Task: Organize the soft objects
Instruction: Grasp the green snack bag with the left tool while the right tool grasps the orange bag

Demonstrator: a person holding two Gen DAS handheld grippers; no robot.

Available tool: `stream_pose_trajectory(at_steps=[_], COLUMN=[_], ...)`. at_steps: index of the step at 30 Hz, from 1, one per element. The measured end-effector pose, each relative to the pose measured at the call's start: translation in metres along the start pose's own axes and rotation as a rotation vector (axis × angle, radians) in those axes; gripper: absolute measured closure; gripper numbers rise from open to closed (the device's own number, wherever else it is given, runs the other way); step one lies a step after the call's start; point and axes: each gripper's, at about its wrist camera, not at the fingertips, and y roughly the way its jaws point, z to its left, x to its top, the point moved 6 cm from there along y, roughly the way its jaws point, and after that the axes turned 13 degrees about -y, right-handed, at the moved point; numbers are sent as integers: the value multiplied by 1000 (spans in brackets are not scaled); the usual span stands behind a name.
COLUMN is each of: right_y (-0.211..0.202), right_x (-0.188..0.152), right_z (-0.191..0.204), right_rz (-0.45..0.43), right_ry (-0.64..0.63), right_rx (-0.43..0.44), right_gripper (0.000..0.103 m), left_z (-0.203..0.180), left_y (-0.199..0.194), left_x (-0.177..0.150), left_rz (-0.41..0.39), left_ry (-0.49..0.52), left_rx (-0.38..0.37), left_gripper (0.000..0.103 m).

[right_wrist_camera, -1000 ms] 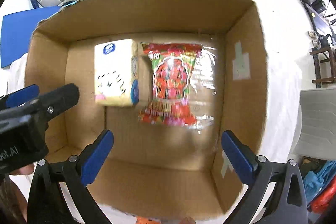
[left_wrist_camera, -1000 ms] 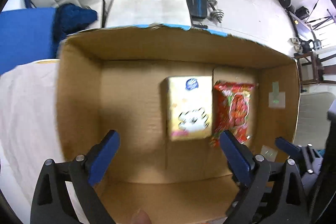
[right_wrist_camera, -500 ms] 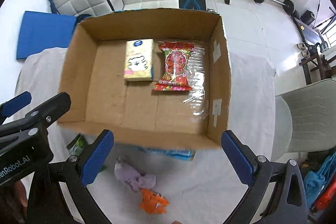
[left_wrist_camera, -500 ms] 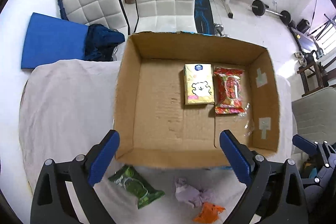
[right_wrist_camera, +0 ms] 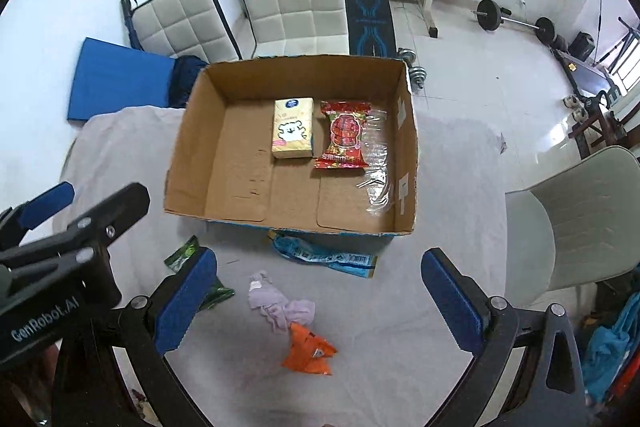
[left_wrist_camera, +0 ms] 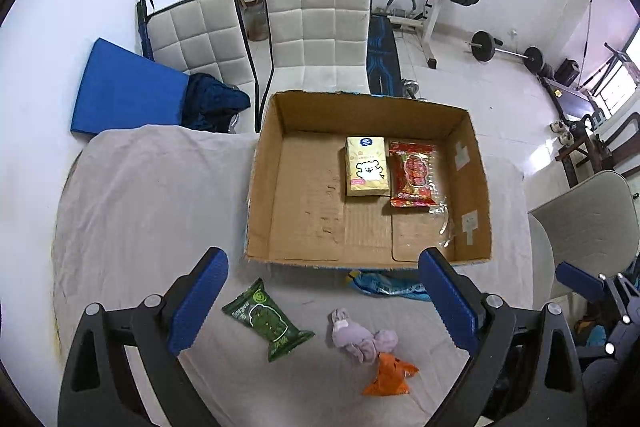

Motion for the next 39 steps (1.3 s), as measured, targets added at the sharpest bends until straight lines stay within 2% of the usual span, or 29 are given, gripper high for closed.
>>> stream_pose_trajectory(at_steps=[3, 5, 9, 13, 16, 19, 20, 22, 23, 24, 27, 31, 35, 37, 39], right_y=[-2, 10, 69, 140, 180, 204, 210, 221, 224, 228, 229, 220, 211, 209, 209], right_x=[-8, -24, -75, -138, -175, -196, -200, -207, -209, -212, -215, -215, -216, -214, -213], right_z=[2, 8, 25, 33, 38, 42, 44, 49, 50, 50, 47, 42, 29, 25, 25], right_rz=[17, 67, 244, 437, 530, 554, 556, 565, 568, 569, 553, 550, 551, 557, 569], right_ry=[-14, -50, -115, -29, 83, 156, 178, 219, 227, 244, 312, 284, 272, 257, 232], right_rx=[21, 32, 37, 98, 163, 181, 190, 213, 210, 207, 228, 208, 187, 179, 178], right_gripper=[0, 0, 0, 0, 0, 3, 7, 20, 36, 40, 46, 50, 52, 52, 52], left_z=[3, 13, 43, 82, 106, 126, 130, 137, 140, 141, 142, 140, 138, 136, 131], left_y=[-11, -17, -6, 39, 74, 100, 108, 123, 131, 140, 162, 198, 234, 247, 252], left_x=[-6, -14, -42, -92, -126, -149, -153, -157, -158, -156, -148, -136, -133, -135, -138], left_rz=[0, -2, 21, 168, 282, 357, 377, 410, 428, 442, 480, 522, 567, 576, 583], left_ry=[3, -15, -52, -116, -180, -244, -265, -311, -342, -372, -435, -500, -496, -458, -405], left_rx=[2, 2, 56, 116, 137, 152, 151, 135, 125, 97, 56, 27, 60, 95, 102], left_gripper=[5, 5, 5, 5, 5, 5, 5, 5, 5, 5, 5, 5, 6, 13, 32])
